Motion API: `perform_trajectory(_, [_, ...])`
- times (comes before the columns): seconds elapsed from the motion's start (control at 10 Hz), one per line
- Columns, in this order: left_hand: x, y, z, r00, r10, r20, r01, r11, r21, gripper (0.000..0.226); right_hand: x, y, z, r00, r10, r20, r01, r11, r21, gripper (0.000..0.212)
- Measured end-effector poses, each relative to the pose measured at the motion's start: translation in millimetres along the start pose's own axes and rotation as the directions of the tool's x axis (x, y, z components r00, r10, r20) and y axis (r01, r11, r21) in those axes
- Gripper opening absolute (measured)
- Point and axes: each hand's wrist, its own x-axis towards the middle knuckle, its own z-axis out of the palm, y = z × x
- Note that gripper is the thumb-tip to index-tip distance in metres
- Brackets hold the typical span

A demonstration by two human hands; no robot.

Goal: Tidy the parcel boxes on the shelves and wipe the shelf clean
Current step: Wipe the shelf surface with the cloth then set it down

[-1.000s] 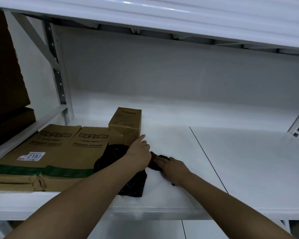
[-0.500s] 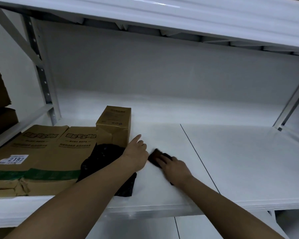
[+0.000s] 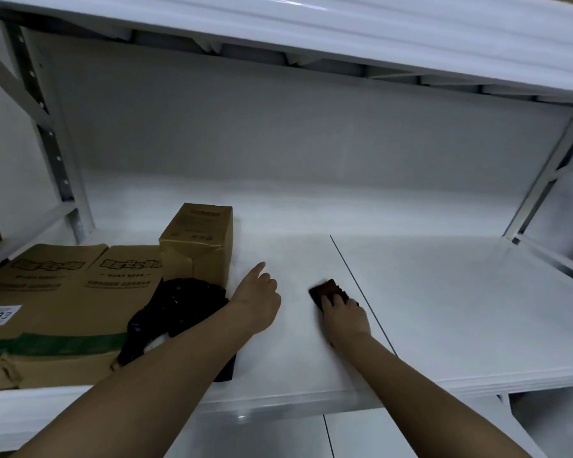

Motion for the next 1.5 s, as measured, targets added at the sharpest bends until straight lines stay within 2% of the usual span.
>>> perform_trajectory(0.1, [2,3,1,1.0,-0.01,0.004,0.01,1.0,-0.022,0.038,-2,-20,3,0.998,-0.062,0.017,0.062,0.998,-0.015,0.043])
perform_trajectory(0.2, [6,6,1,0.997,-0.065,-0.03,0.06,0.99,-0.131,0.037,-2,-35,10,0.949,-0.306,-0.072,0.311,0.948,0.072,0.043])
perform_trajectory(0.3, [11,11,-1,0.995,-0.084,-0.052,0.072,0.978,-0.194,0.036,11,-12,20,0.871,-0.356,-0.338,0.38,0.925,0.005,0.044])
perform_trajectory(0.4, [15,14,-5,0.998,-0.055,-0.029,0.048,0.979,-0.199,0.037,-3,19,-6,0.996,-0.068,0.06,0.064,0.996,0.069,0.05])
perform_trajectory(0.5, [18,18,-9,0.998,-0.051,-0.041,0.042,0.98,-0.193,0.037,-1,36,1,0.974,0.179,0.137,-0.184,0.983,0.02,0.047])
perform_trajectory(0.6, [22,21,-9,0.998,-0.046,-0.041,0.037,0.981,-0.193,0.036,2,22,2,0.977,0.146,0.157,-0.153,0.988,0.033,0.042])
perform_trajectory(0.7, [26,23,-8,0.999,-0.04,-0.022,0.035,0.981,-0.191,0.035,4,6,3,0.984,-0.117,0.131,0.1,0.987,0.125,0.044])
perform_trajectory(0.8, [31,27,-5,0.999,-0.031,-0.031,0.024,0.979,-0.2,0.036,4,30,2,0.941,-0.312,0.13,0.279,0.933,0.225,0.058])
perform_trajectory(0.9, [33,33,-9,0.999,-0.027,-0.045,0.017,0.978,-0.209,0.035,2,65,4,0.973,-0.133,0.191,0.11,0.986,0.123,0.059])
perform_trajectory(1.0, [34,38,-10,0.999,-0.016,-0.031,0.009,0.978,-0.21,0.035,-4,77,3,0.955,0.19,0.228,-0.196,0.981,0.002,0.05])
perform_trajectory(1.1, [33,39,-4,1.0,0.019,-0.009,-0.02,0.987,-0.159,0.037,-3,62,2,0.922,0.293,0.255,-0.318,0.946,0.063,0.043])
perform_trajectory(1.3, [38,45,-3,1.0,0.022,-0.014,-0.024,0.982,-0.187,0.036,-5,33,1,0.98,0.032,0.195,-0.061,0.988,0.143,0.046])
perform_trajectory(1.4, [40,49,-5,0.998,0.034,-0.044,-0.041,0.983,-0.179,0.038,-10,58,2,0.976,0.083,0.201,-0.098,0.993,0.066,0.051])
perform_trajectory(1.5, [40,50,-9,0.997,-0.004,-0.083,-0.016,0.971,-0.238,0.036,-20,78,0,0.932,0.261,0.249,-0.274,0.962,0.017,0.055])
